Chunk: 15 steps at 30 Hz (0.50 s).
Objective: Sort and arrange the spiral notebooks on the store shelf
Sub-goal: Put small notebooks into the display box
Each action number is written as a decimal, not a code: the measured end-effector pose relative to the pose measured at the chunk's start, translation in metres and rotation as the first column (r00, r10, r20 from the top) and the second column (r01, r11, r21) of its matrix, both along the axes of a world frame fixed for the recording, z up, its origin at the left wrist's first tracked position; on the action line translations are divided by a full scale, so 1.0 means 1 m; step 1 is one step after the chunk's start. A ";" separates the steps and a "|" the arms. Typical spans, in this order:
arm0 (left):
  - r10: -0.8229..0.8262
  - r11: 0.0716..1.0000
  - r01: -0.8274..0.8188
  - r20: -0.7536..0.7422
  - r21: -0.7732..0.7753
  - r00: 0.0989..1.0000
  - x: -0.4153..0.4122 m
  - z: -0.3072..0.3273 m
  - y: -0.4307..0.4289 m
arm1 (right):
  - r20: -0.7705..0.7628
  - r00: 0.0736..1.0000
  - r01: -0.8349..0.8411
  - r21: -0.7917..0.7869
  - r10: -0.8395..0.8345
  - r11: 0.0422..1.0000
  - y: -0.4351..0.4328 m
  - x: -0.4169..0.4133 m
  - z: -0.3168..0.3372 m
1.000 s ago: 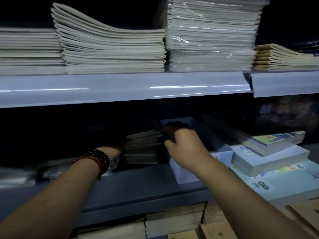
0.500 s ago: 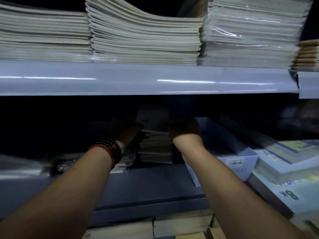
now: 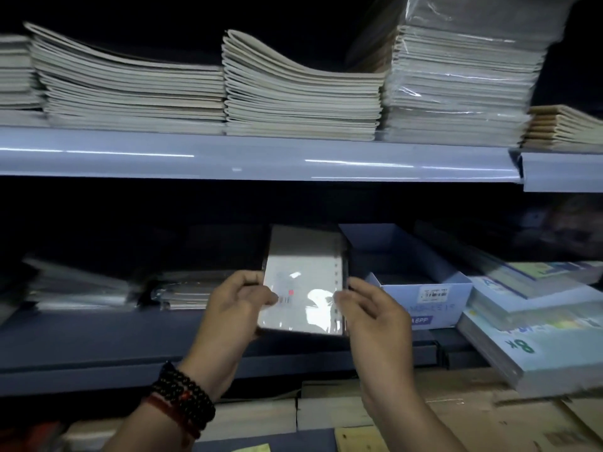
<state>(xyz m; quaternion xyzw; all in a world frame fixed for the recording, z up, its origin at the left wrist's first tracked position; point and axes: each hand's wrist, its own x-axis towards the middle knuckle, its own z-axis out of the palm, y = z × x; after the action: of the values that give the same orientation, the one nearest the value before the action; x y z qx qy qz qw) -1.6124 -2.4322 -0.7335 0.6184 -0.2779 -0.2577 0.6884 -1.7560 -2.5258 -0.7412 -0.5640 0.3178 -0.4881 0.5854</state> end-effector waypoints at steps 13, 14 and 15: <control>0.007 0.996 0.006 0.150 -0.085 0.989 -0.018 -0.005 0.030 | 0.000 0.998 -0.060 -0.127 0.061 0.990 0.012 -0.023 -0.002; 0.038 0.995 -0.019 0.191 -0.102 0.981 -0.015 -0.005 0.031 | -0.012 0.999 -0.046 -0.162 0.045 0.986 0.011 -0.024 -0.001; 0.064 0.993 -0.041 0.217 -0.112 0.974 -0.013 -0.006 0.032 | -0.018 0.999 -0.033 -0.195 0.030 0.980 0.010 -0.024 -0.001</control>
<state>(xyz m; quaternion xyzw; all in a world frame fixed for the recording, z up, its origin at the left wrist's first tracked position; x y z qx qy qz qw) -1.6254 -2.4007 -0.7391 0.6127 -0.3493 -0.1541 0.6920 -1.7798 -2.5156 -0.7423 -0.6275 0.2637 -0.5033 0.5323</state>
